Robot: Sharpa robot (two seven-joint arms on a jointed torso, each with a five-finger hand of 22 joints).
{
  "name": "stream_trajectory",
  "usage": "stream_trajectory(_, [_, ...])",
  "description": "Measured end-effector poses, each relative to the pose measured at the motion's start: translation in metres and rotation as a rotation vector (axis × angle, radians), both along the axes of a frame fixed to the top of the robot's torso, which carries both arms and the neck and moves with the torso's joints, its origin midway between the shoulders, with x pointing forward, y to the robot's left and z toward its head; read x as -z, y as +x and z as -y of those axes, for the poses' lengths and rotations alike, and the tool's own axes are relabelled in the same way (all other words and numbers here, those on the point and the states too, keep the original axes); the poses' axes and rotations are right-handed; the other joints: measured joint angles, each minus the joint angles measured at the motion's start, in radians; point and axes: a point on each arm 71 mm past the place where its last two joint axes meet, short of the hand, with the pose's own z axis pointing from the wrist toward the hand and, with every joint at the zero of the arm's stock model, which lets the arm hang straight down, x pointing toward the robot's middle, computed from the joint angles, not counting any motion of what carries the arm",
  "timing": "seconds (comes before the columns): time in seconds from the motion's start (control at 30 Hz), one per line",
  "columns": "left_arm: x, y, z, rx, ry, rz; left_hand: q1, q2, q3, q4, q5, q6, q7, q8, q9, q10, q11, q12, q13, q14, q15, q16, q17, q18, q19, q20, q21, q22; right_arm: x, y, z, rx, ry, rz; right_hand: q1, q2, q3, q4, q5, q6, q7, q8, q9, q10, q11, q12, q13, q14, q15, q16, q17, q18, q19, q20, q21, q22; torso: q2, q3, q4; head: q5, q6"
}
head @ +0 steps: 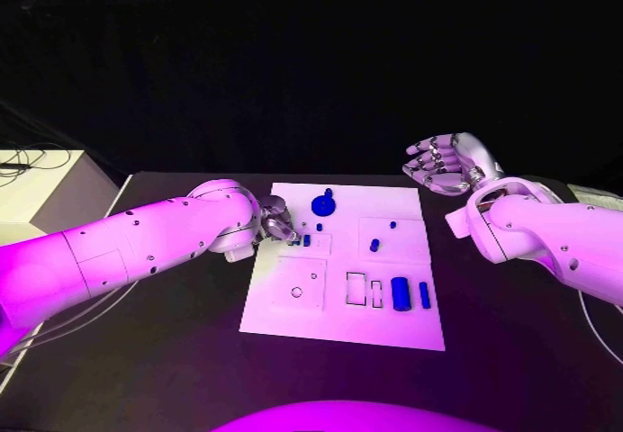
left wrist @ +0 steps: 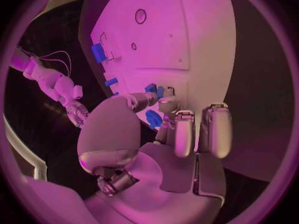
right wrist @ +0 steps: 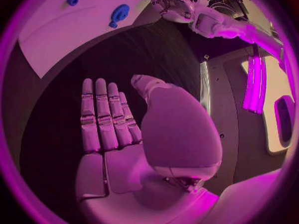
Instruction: Assemble the parts on the task board
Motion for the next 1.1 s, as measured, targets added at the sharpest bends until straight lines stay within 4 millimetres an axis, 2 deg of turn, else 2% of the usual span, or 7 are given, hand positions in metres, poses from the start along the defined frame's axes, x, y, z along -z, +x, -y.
stream_trajectory(0.2, [0.0006,-0.0003,-0.0008,0.002,0.003,0.0,-0.004,-0.004,0.0,0.0,0.041,0.0,0.0,0.0,0.006,0.006,-0.006,0.0,0.0,0.0,0.0,0.0,0.0,0.0,0.004,-0.004,0.0,0.0,0.0,-0.0002,0.0006,0.001,0.0,-0.001,0.0,0.0,0.0,0.0,0.0,0.0,0.0,0.0,0.0,0.0,0.0,0.0,-0.002,0.0,0.0,0.0,-0.001,0.0,0.0,0.0,0.0,-0.002,0.0,-0.0011,0.0005,0.0,-0.002])
stream_trajectory(0.4, [0.0013,-0.0007,-0.0019,0.003,0.007,0.003,-0.007,-0.007,0.0,0.0,0.058,0.0,0.0,0.005,0.006,0.006,-0.006,0.0,0.0,-0.004,-0.003,0.0,0.0,0.0,0.006,-0.006,0.004,0.0,0.0,-0.0002,0.0006,0.0,0.0,-0.001,0.0,0.0,0.0,0.0,0.0,0.0,0.0,0.0,0.0,0.0,0.0,0.0,-0.002,0.0,0.0,0.0,-0.001,0.0,0.0,0.0,0.0,-0.003,-0.001,-0.0013,0.0006,0.001,-0.001])
stream_trajectory(1.1, [-0.0067,-0.0048,-0.0096,-0.019,-0.023,0.014,-0.013,-0.013,0.0,0.0,0.07,0.007,-0.004,0.005,0.012,0.013,-0.005,0.0,0.0,0.0,-0.007,0.0,0.0,0.0,0.011,-0.004,0.004,0.0,0.0007,0.0003,0.0014,0.002,0.0,-0.003,-0.004,0.004,0.0,0.0,0.0,0.0,0.0,0.0,-0.001,-0.004,0.004,0.0,-0.004,0.0,0.0,0.0,-0.002,0.0,0.0,0.0,0.0,-0.006,-0.001,-0.0013,0.0,-0.002,0.003])
